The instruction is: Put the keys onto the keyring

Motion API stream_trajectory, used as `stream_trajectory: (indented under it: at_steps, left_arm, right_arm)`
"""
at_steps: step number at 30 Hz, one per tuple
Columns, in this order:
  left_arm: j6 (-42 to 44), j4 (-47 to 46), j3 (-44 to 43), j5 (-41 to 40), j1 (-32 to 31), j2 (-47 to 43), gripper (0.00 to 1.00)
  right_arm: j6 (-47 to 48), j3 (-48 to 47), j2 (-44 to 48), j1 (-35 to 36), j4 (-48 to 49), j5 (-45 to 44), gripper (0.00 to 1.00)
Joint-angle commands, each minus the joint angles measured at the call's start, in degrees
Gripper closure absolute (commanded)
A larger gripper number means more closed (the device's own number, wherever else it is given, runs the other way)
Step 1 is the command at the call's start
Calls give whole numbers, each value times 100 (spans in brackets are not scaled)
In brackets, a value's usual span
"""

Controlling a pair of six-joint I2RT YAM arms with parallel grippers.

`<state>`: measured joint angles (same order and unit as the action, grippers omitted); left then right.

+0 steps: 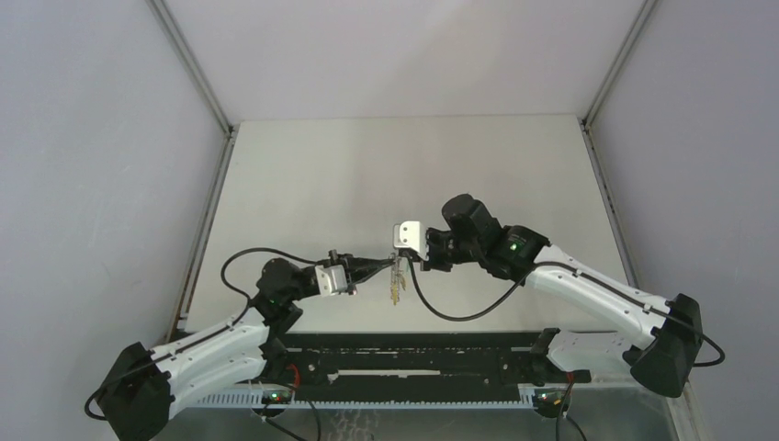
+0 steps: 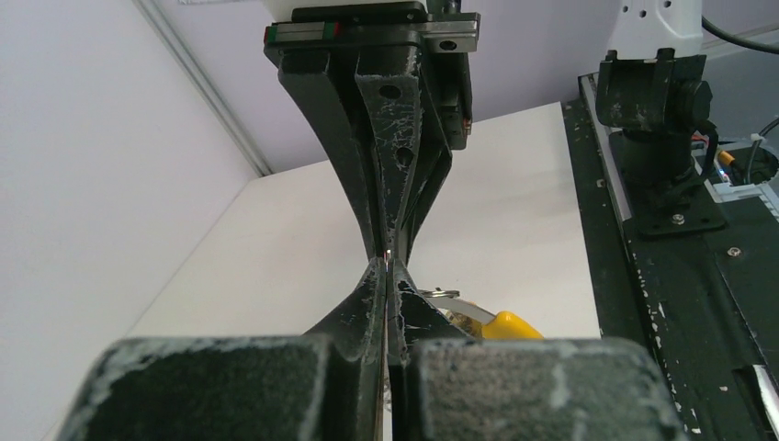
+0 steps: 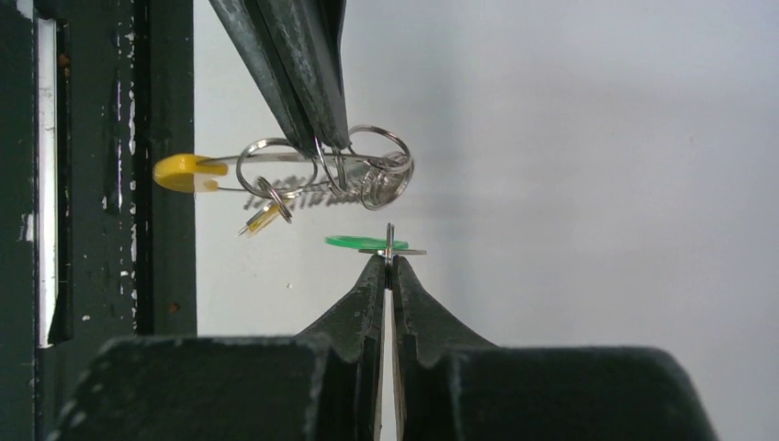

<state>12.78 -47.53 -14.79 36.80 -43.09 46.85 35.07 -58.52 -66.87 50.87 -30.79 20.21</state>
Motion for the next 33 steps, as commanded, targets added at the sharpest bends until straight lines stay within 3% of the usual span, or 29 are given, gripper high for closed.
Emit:
stream_trajectory:
  at_steps: [1,33]
  left_arm:
    - [-142,-447,29,76,20,-2,100]
    - [-126,-446,11,54,29,-9,100]
  right_arm:
    - [233,-28,82,94,423,185,100]
    - [599,23,263,211,206,627,100]
